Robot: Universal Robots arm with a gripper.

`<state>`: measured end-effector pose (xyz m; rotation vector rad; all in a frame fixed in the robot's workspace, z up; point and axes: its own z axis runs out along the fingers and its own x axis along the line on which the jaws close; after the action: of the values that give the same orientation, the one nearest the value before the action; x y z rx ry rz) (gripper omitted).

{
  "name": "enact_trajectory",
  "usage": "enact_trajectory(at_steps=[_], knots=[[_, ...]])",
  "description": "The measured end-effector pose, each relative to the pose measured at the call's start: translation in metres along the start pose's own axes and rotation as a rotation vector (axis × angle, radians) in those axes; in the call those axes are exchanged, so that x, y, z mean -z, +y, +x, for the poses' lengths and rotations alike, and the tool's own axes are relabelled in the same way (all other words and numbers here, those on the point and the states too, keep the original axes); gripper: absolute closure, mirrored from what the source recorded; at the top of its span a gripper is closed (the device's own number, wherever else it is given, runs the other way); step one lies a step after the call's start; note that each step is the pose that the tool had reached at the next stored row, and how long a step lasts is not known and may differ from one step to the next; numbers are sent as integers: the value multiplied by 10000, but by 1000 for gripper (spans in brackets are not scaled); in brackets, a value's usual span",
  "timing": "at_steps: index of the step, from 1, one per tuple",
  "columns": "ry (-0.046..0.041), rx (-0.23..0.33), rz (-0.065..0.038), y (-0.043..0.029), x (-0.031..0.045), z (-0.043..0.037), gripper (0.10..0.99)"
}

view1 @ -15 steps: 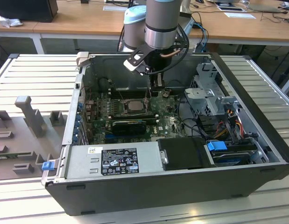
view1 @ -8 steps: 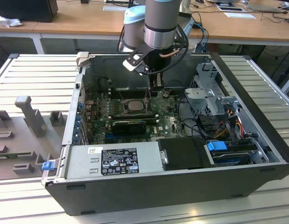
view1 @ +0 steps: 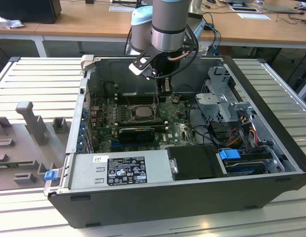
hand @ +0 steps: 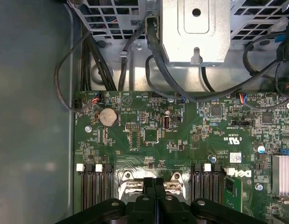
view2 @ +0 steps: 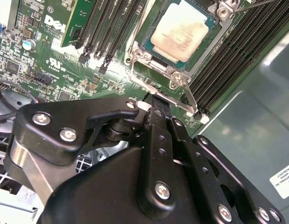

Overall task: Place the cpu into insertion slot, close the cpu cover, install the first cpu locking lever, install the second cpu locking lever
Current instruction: 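Place the cpu into insertion slot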

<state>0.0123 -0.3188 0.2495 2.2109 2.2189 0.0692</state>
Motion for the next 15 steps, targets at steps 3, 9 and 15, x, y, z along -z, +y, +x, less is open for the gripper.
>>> enact_trajectory(at_steps=[3,9,15], knots=[[0,0,0,-13,0,0,980],[1,-1,0,-38,1,0,980],[0,0,0,-53,2,0,980]])
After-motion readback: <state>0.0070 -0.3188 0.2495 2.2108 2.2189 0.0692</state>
